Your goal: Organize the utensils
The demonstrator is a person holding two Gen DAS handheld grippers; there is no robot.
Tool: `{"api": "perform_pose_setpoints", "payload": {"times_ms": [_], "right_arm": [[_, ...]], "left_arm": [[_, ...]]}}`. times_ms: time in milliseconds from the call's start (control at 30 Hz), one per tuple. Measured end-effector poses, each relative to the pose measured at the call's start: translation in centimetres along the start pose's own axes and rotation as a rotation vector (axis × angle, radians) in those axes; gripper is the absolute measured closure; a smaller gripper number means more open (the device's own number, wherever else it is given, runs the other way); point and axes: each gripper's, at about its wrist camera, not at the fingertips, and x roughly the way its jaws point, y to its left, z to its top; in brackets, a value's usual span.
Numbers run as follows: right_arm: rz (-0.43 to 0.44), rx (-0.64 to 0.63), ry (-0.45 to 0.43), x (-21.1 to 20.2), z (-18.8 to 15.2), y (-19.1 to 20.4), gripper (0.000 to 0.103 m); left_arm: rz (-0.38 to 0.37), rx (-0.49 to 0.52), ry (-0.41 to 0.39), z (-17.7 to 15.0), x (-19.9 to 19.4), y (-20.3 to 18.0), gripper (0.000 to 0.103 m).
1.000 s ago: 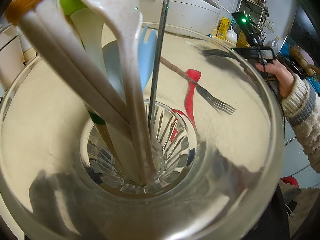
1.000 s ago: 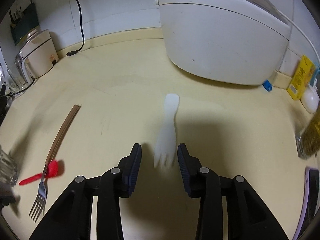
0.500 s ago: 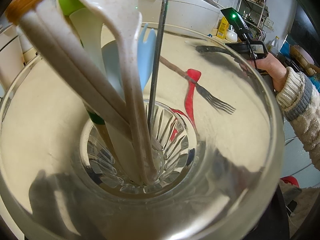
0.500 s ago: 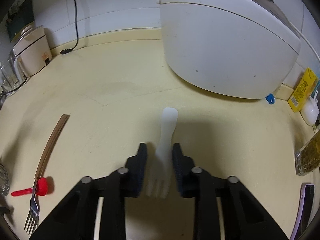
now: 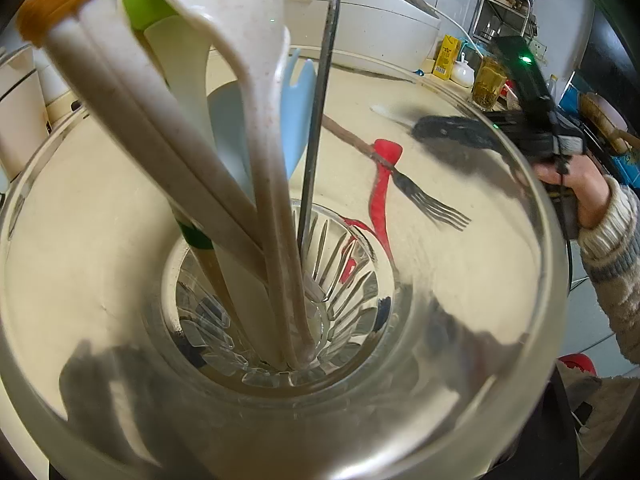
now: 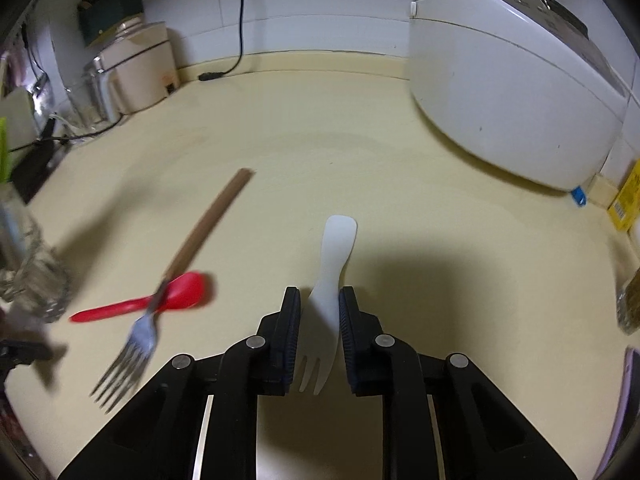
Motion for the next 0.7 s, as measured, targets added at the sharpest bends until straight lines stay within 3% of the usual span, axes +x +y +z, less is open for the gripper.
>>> {"api": "perform_pose_setpoints", "payload": {"times_ms": [400, 700], "right_arm": [[0.125, 0.099, -0.154, -5.4, -3.1, 1.5, 0.084], [0.153, 0.153, -0.115, -5.2, -5.7, 1.5, 0.084]], "left_arm": [[0.001, 0.001, 0.0, -0.2, -0.3, 0.6, 0.005], [0.004, 0.004, 0.001, -0.2, -0.3, 0.5, 0.005]]}}
